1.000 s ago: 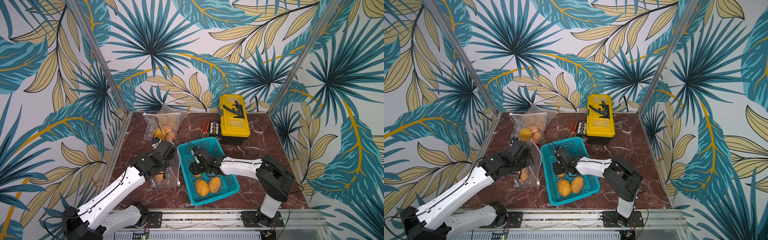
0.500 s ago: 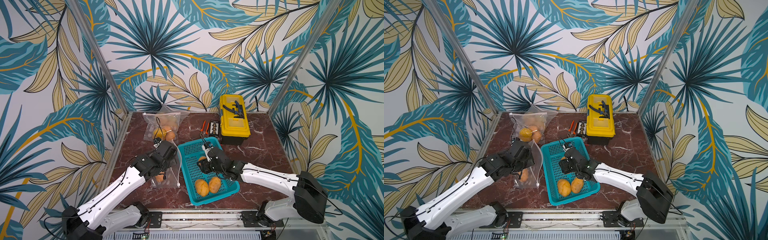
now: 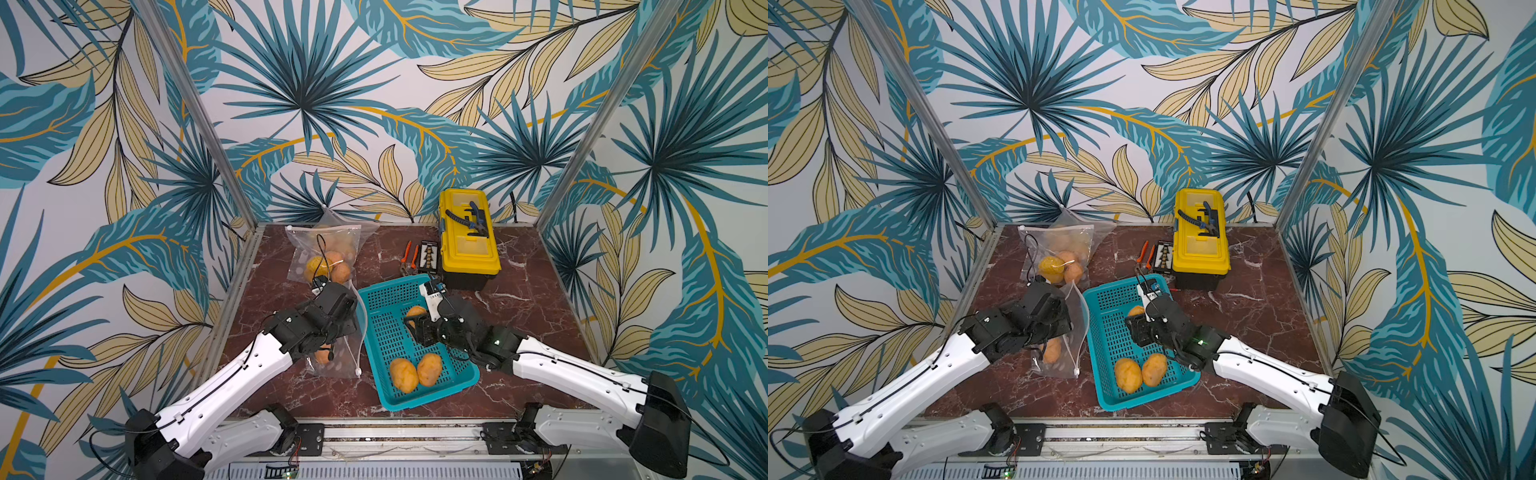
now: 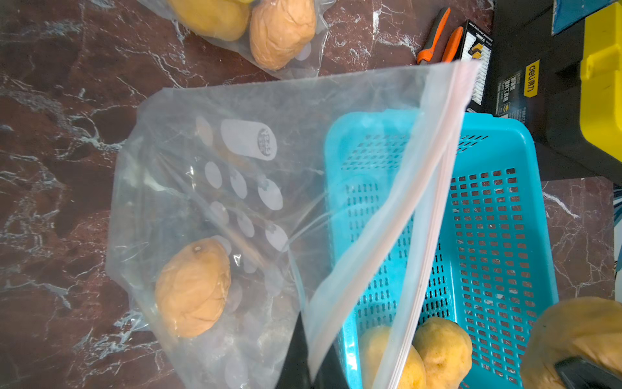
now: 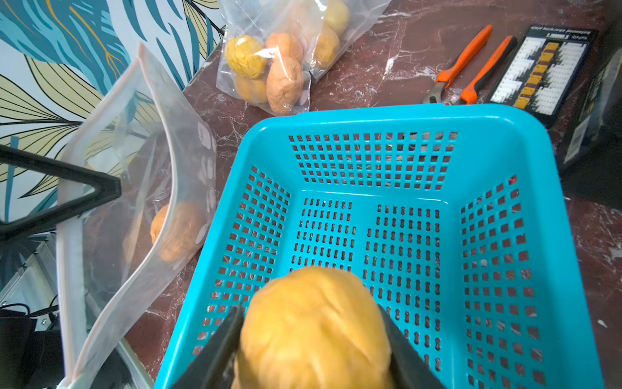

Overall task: Put the potatoes into a zipper bag and zip it
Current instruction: Pick up the potato from the basket, then place the potato into the zipper food storage bag.

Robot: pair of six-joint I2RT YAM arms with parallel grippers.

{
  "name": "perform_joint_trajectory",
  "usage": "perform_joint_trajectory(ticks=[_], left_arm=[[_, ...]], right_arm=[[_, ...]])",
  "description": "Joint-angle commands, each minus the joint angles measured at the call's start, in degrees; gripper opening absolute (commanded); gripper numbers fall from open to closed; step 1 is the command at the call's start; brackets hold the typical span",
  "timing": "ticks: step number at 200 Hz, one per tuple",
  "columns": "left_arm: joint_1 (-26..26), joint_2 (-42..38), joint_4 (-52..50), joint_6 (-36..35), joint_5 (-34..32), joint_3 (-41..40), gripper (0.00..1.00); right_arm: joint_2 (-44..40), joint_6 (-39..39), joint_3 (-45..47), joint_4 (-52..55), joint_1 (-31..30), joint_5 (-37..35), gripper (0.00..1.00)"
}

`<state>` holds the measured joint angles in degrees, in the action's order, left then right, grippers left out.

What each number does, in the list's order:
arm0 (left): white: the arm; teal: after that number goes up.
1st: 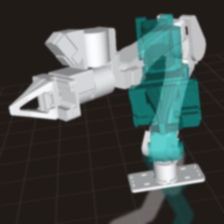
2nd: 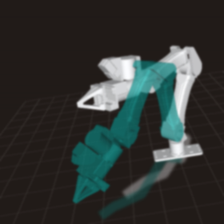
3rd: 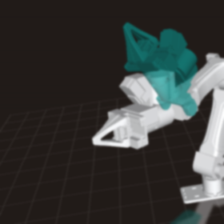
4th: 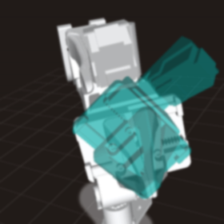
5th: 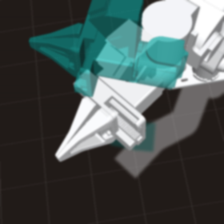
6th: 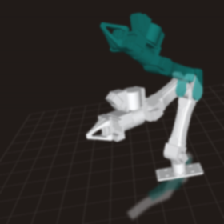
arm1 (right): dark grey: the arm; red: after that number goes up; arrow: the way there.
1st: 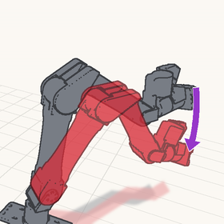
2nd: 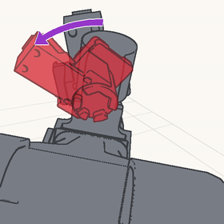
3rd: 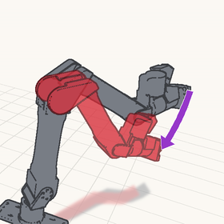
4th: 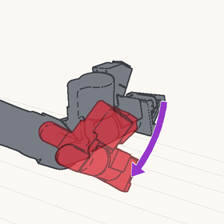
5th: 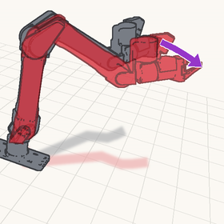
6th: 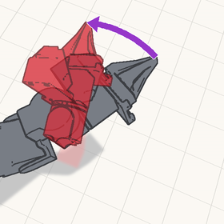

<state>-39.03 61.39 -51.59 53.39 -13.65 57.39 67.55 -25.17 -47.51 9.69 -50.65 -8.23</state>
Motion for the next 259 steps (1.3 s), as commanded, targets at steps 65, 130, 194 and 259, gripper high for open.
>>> perform_joint_trajectory(ticks=[65,130,194,259], left_arm=[[-0.17,-0.11,0.9,-0.61,0.02,1.95,0.0],[-0.19,-0.86,1.14,-0.84,0.28,1.87,0.0],[-0.24,-2.98,2.11,-1.08,0.55,0.79,0.0],[-0.19,-2.94,3.08,-2.0,1.91,0.66,0.0]], right_arm=[[5.52,3.63,-10.21,0.09,-5.65,4.32,0.32],[18.44,3.59,-19.79,-3.73,-6.61,10.5,0.3],[28.03,3.31,-26.94,-4.31,-6.64,12.26,0.28],[31.84,1.81,-30.05,-1.49,-6.48,6.95,0.27]])
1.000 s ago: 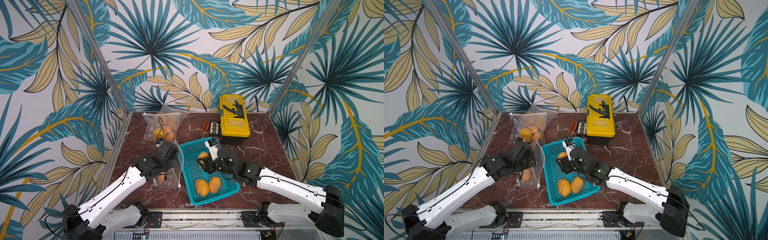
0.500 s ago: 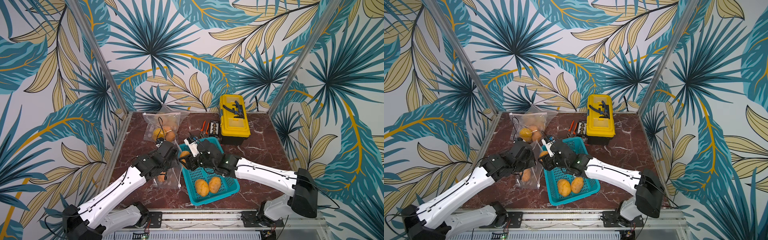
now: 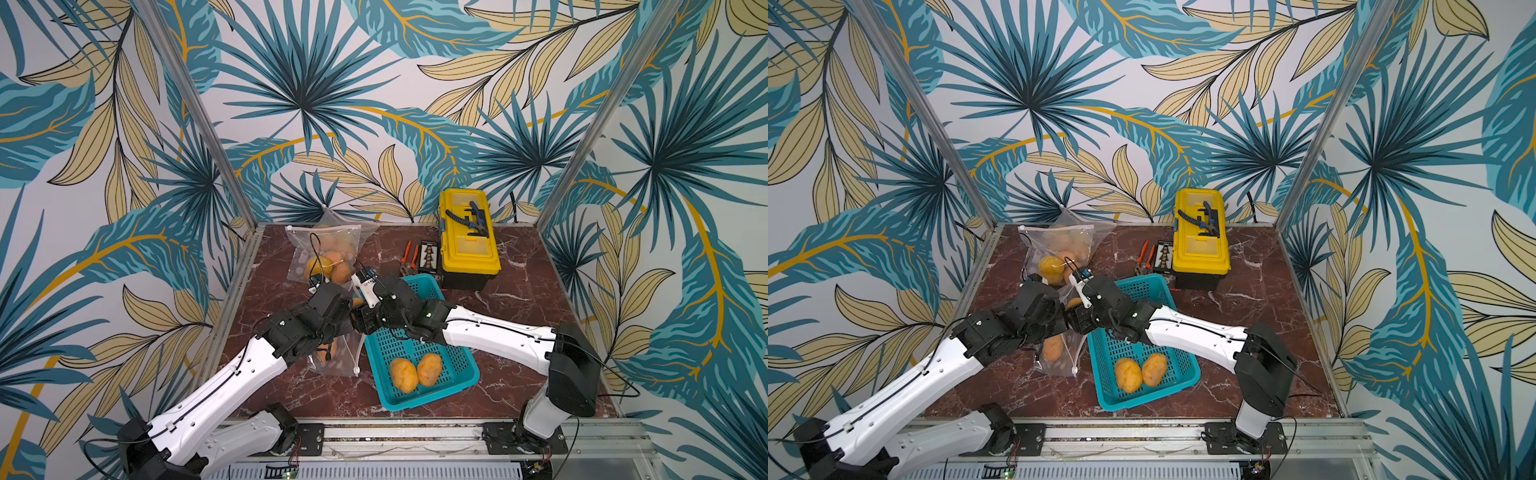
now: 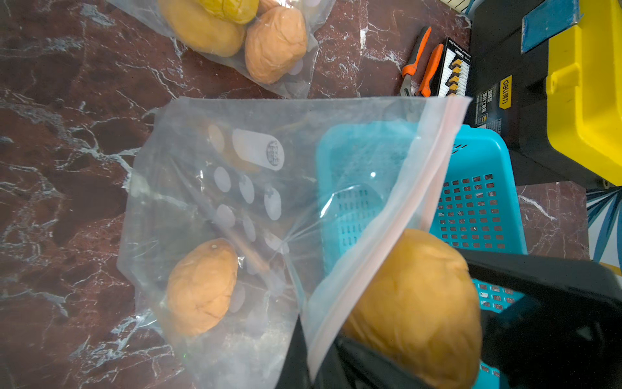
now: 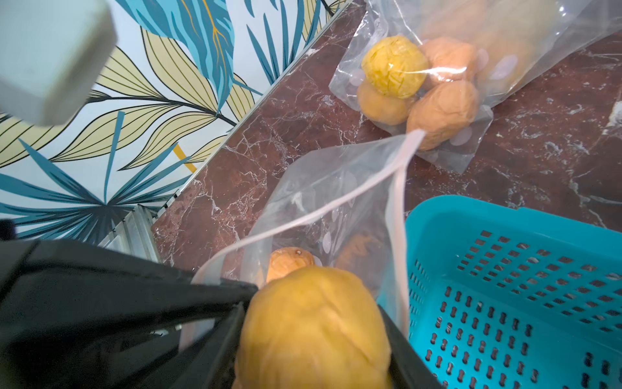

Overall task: Put the potatoes into a zipper bag and zip it
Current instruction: Place the potato into the zipper food storage bag.

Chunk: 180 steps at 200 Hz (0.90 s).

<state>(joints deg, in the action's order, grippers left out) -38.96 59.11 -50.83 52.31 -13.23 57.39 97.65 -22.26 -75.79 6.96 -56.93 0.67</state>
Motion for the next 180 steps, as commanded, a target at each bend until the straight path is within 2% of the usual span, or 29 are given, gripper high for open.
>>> perform_joint_trajectory(ticks=[1,34,48,68,86,118,148,180], left_arm=[[-0.25,-0.71,2.36,-0.91,1.48,0.69,0.0],[-0.24,-1.7,2.6,-0.83,1.5,0.16,0.0],[-0.27,-2.26,2.88,-0.89,1.45,-0.16,0.0],[-0.25,-2.72,2.88,-0.85,1.37,-0.38,0.0],[-0.23,-2.87,2.93,-0.89,1.24,-0.38,0.0],[-0.26,-2.78,2.88,-0.81,1.27,-0.44,0.0],[-0.25,-3.29,2.84,-0.29,0.69,-0.82,0.0],[-0.24,-4.56,2.84,0.48,-1.37,-1.65,0.0]], right_arm=[[1.8,-1.15,-1.84,1.31,-0.16,-1.97,0.27],[3.45,-2.55,-3.65,2.82,0.49,-2.15,0.28],[4.0,-3.01,-4.11,3.15,0.85,-1.96,0.31],[4.31,-3.44,-4.24,3.4,1.06,-1.56,0.43],[3.9,-3.32,-3.82,3.58,1.11,-1.29,0.61],[1.88,-2.85,-1.93,3.65,1.11,-2.88,0.77],[0.24,-2.58,0.22,3.42,1.12,-4.2,0.87],[-2.02,-2.01,2.33,3.02,1.11,-4.68,0.89]])
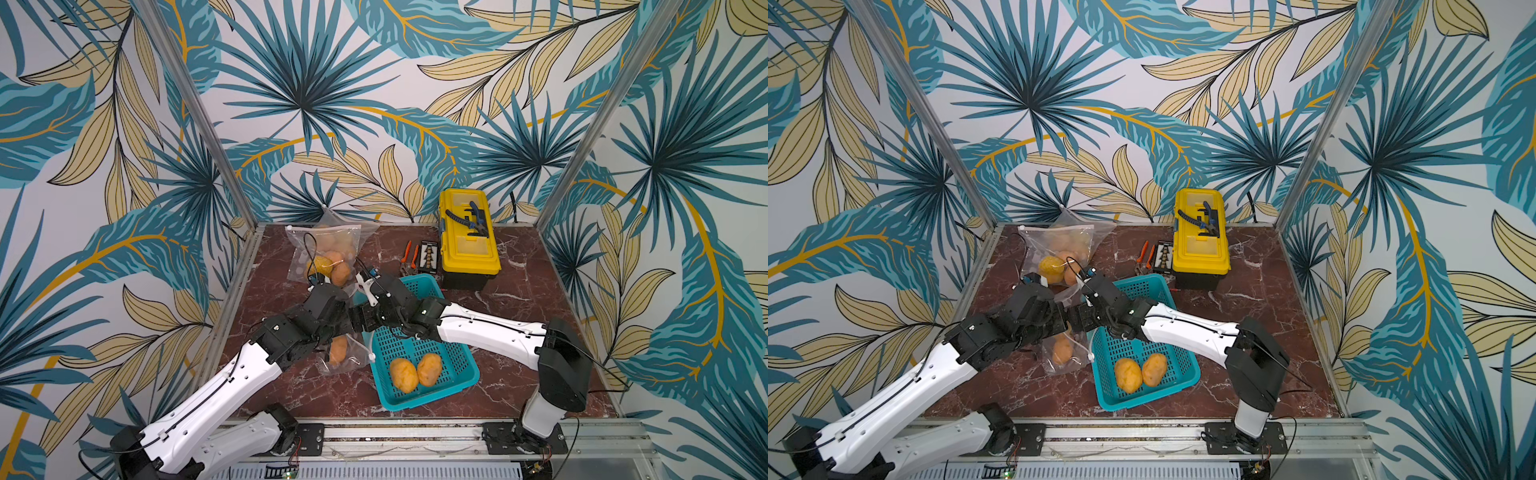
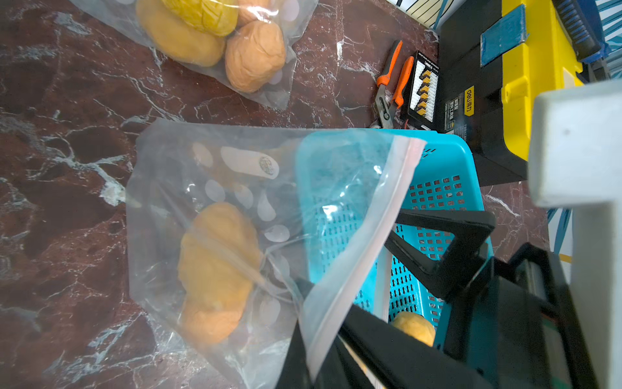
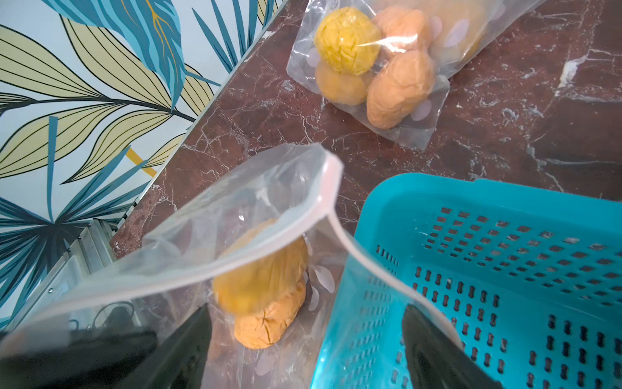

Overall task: Put the potatoes into a zipper bag and zip it
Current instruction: Place the potato into the zipper food storage bag, then pick up the potato from the basket.

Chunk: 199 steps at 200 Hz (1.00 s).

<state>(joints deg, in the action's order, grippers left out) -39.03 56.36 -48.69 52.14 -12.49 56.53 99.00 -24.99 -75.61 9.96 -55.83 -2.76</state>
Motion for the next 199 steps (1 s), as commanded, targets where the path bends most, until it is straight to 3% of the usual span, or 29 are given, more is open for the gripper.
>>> perform_joint_trajectory(ticks=[1,38,94,159,199], left_arm=[[-0.17,-1.79,0.7,0.67,-2.24,-0.85,0.0],[-0.17,-2.13,0.61,1.45,-4.91,-1.5,0.0],[-0.17,-1.7,0.6,1.38,-5.09,-1.32,0.0],[-0.18,-1.26,0.64,1.36,-5.57,-1.08,0.0],[-0.18,-1.66,0.61,1.16,-5.53,-1.19,0.0]], right_arm=[[-3.46,0.73,2.28,0.0,0.02,-1.22,0.89],[-7.74,2.02,5.05,-0.46,-0.06,1.33,0.91],[-18.09,3.13,12.15,0.22,-0.05,-1.49,0.95],[-34.34,-2.27,23.18,10.94,-0.05,-15.1,0.97],[-36.56,-6.31,28.61,16.34,-0.05,-18.19,0.97]])
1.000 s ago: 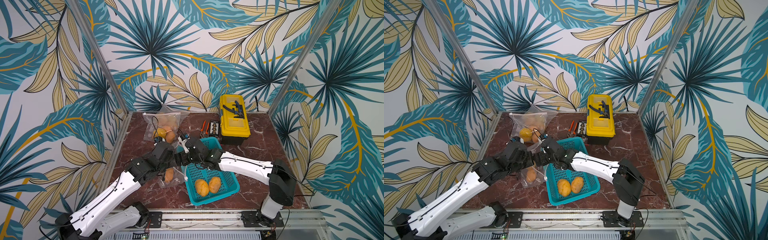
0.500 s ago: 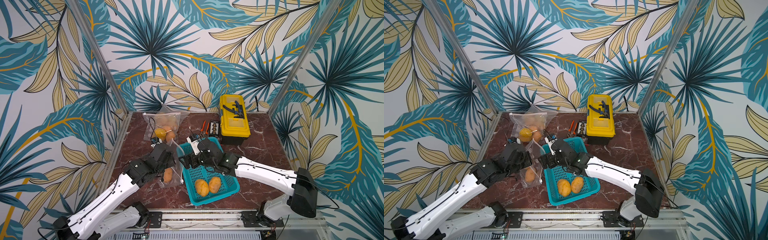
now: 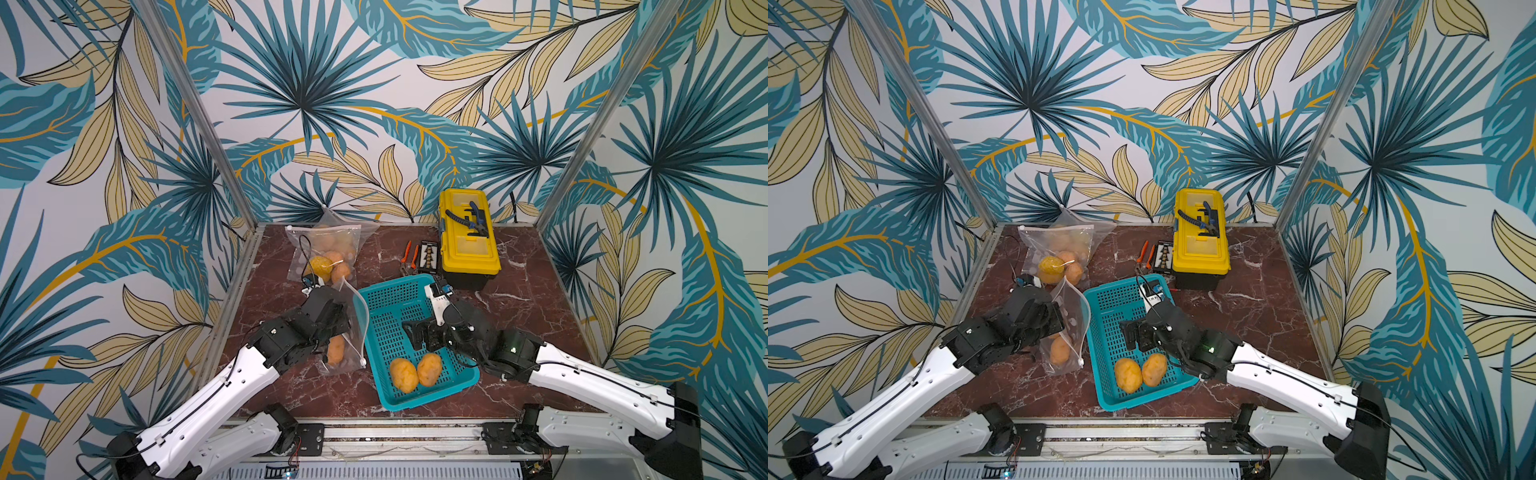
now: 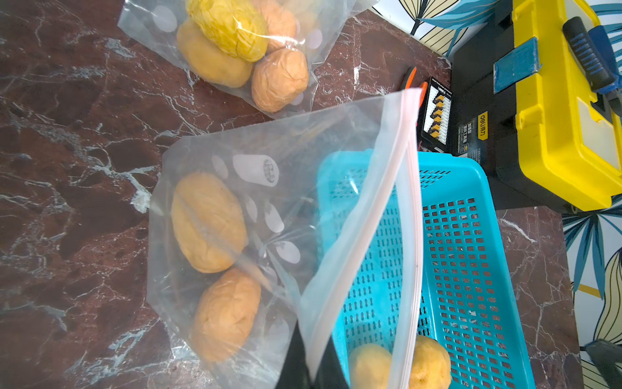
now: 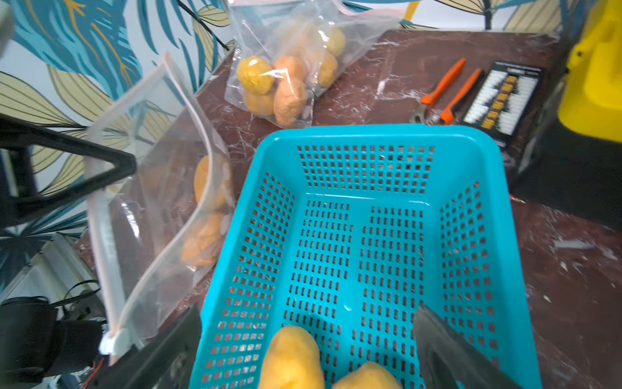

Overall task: Put the potatoes into a zipper bag and zip it
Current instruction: Pick up the potato from the basket.

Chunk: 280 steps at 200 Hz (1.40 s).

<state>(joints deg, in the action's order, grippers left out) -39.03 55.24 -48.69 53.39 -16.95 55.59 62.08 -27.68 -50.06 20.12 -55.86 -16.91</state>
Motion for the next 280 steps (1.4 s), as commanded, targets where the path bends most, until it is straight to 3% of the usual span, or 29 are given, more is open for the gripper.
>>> perform_joint_trajectory(ticks=[1,23,69,120,148,216,246,280], left_arm=[[-0.18,-0.56,0.61,-0.06,-1.12,-0.24,0.0],[-0.18,-1.07,0.61,0.13,-1.33,-0.55,0.0],[-0.17,-0.97,0.6,0.09,-1.24,-0.53,0.0],[-0.18,-0.99,0.6,0.13,-1.33,-0.48,0.0],[-0.17,-1.14,0.6,0.01,-1.27,-0.53,0.0],[-0.18,-1.42,0.61,-0.03,-0.99,-0.57,0.0],[-0.22,-1.6,0.54,-0.06,-1.08,-0.63,0.0],[-0.21,-1.6,0.65,0.01,-0.98,-0.57,0.0]], right_arm=[[0.43,-3.74,3.18,6.3,0.01,-4.07,0.97],[2.57,-5.84,5.66,7.39,0.0,-3.62,0.95],[9.2,-9.82,6.19,9.99,-0.03,5.01,0.89],[8.11,-13.74,8.65,10.06,-0.04,9.9,0.9],[8.05,-16.63,8.52,14.59,-0.15,8.75,0.91],[13.11,-17.22,10.71,6.17,-0.05,11.41,0.9],[16.17,-16.59,10.07,4.05,-0.04,11.34,0.83],[16.07,-16.5,9.51,5.33,-0.04,9.68,0.64]])
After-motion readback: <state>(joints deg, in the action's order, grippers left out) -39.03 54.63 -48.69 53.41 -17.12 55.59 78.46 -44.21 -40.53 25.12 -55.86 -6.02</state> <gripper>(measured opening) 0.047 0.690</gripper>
